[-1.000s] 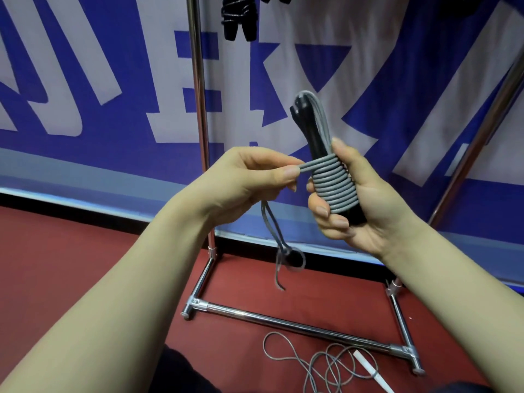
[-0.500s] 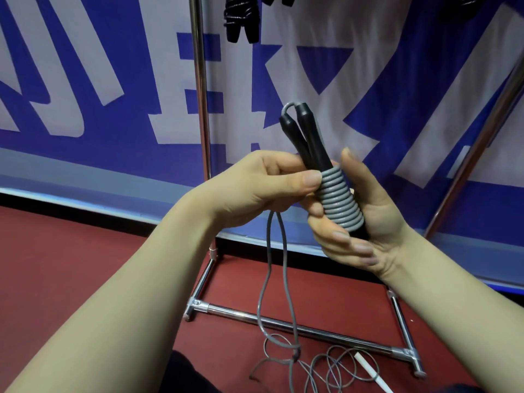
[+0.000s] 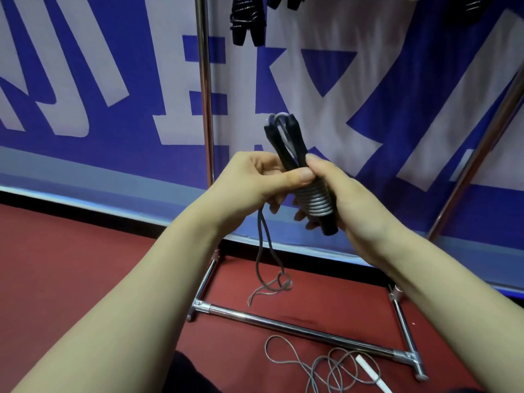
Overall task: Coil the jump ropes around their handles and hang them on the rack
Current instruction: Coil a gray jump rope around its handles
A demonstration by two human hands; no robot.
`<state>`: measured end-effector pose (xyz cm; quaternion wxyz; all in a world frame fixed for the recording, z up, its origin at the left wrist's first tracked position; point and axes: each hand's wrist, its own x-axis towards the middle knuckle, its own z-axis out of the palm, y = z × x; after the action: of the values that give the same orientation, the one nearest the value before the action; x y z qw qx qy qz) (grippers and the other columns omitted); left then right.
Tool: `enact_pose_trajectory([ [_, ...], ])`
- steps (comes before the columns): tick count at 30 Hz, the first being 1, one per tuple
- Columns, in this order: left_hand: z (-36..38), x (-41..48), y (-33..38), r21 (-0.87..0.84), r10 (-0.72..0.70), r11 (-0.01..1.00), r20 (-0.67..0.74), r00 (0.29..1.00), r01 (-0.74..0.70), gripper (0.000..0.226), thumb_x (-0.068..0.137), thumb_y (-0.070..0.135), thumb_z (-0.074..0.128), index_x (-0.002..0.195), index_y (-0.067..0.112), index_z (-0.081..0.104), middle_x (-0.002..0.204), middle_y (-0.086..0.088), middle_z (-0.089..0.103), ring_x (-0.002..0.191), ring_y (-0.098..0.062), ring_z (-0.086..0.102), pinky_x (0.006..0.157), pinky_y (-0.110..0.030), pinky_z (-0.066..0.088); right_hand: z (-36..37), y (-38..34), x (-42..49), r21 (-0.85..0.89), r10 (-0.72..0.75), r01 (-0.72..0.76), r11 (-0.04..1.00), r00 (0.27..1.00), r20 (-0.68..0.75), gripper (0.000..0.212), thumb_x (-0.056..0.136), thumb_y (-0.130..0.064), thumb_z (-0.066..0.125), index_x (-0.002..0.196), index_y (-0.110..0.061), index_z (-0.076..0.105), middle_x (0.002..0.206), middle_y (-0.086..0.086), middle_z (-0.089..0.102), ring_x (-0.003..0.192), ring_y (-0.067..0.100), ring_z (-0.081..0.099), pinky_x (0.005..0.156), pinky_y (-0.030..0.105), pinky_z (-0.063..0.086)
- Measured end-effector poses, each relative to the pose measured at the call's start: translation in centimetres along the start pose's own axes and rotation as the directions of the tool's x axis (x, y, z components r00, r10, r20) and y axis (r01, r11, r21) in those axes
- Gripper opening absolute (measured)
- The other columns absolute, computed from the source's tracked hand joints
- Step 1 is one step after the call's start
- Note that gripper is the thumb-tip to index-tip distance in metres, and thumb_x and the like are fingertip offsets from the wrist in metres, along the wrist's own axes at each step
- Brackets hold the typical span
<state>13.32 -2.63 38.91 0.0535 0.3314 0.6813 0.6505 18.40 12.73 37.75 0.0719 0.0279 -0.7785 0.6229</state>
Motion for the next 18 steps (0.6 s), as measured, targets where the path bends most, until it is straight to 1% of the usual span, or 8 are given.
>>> enact_pose_trajectory([
  [2,0.4,0.2,-0.2,0.049,-0.031,0.998,-0.103,0.994,0.036,0.031,0.078,0.026,0.078,0.059,0.013,0.058,0.05,-0.004,0.048,0.043,-0.011,0.04,0.047,-0.022,0.036,0.2,0.1,0.0,0.044,0.017,-0.016,0.999,1.0,-0.019,0.06,0.089,-0.063,0.043,0.1,-0.012,0.072,0.091,0.021,0.07,0.074,0.025,0.064,0.072,0.047,0.047],
  [4,1.0,0.5,-0.5,0.07,-0.051,0.995,-0.191,0.98,0.065,0.048,0.078,0.03,0.08,0.053,0.014,0.041,0.045,0.001,0.042,0.04,-0.011,0.039,0.044,-0.02,0.034,0.6,0.2,0.0,0.171,0.06,-0.059,0.983,0.998,-0.003,0.058,0.098,-0.055,0.039,0.103,-0.006,0.069,0.087,0.021,0.068,0.073,0.028,0.063,0.07,0.048,0.052],
  [5,1.4,0.5,-0.6,0.068,-0.054,0.995,-0.221,0.974,0.071,0.052,0.077,0.032,0.08,0.053,0.015,0.038,0.045,0.002,0.039,0.04,-0.011,0.038,0.043,-0.018,0.033,0.7,0.2,-0.1,0.232,0.075,-0.074,0.97,0.997,0.005,0.056,0.099,-0.053,0.038,0.1,-0.006,0.068,0.082,0.018,0.066,0.068,0.028,0.062,0.063,0.043,0.051],
  [7,2.0,0.6,-0.6,0.052,-0.061,0.996,-0.25,0.966,0.076,0.053,0.078,0.035,0.08,0.053,0.016,0.037,0.044,0.005,0.037,0.038,-0.009,0.037,0.041,-0.016,0.031,0.9,0.3,-0.2,0.325,0.094,-0.092,0.941,0.996,0.008,0.054,0.099,-0.053,0.038,0.091,-0.006,0.063,0.071,0.016,0.06,0.057,0.028,0.054,0.049,0.031,0.043],
  [9,2.3,0.6,-0.6,0.058,-0.072,0.994,-0.239,0.968,0.088,0.053,0.08,0.036,0.078,0.053,0.017,0.037,0.041,0.008,0.037,0.038,-0.008,0.036,0.041,-0.016,0.03,0.7,0.3,-0.2,0.363,0.11,-0.107,0.926,0.994,0.013,0.052,0.098,-0.052,0.039,0.088,-0.006,0.06,0.068,0.018,0.055,0.05,0.025,0.049,0.044,0.026,0.035],
  [13,1.9,0.7,-0.5,0.052,-0.09,0.994,-0.131,0.987,0.097,0.046,0.085,0.036,0.072,0.06,0.01,0.044,0.043,0.003,0.042,0.04,-0.012,0.034,0.043,-0.021,0.031,0.1,0.4,-0.1,0.332,0.121,-0.126,0.935,0.992,0.034,0.044,0.096,-0.045,0.044,0.09,-0.005,0.061,0.071,0.021,0.051,0.049,0.024,0.045,0.042,0.024,0.03],
  [15,1.3,0.6,-0.5,-0.004,-0.086,0.996,-0.013,0.996,0.086,0.035,0.092,0.029,0.064,0.069,0.006,0.053,0.049,0.001,0.047,0.045,-0.012,0.039,0.047,-0.021,0.036,-0.1,0.5,0.0,0.347,0.112,-0.118,0.931,0.993,0.037,0.047,0.096,-0.044,0.042,0.088,-0.002,0.06,0.068,0.02,0.05,0.045,0.024,0.043,0.04,0.022,0.029],
  [18,0.4,0.5,-0.8,-0.143,-0.065,0.985,0.211,0.975,0.097,0.022,0.1,0.018,0.047,0.094,0.0,0.058,0.061,0.004,0.053,0.056,-0.008,0.048,0.062,-0.019,0.046,-0.7,0.4,0.4,0.383,0.101,-0.089,0.919,0.995,-0.012,0.046,0.097,-0.042,0.039,0.087,-0.002,0.059,0.071,0.022,0.049,0.041,0.023,0.041,0.039,0.021,0.03],
])
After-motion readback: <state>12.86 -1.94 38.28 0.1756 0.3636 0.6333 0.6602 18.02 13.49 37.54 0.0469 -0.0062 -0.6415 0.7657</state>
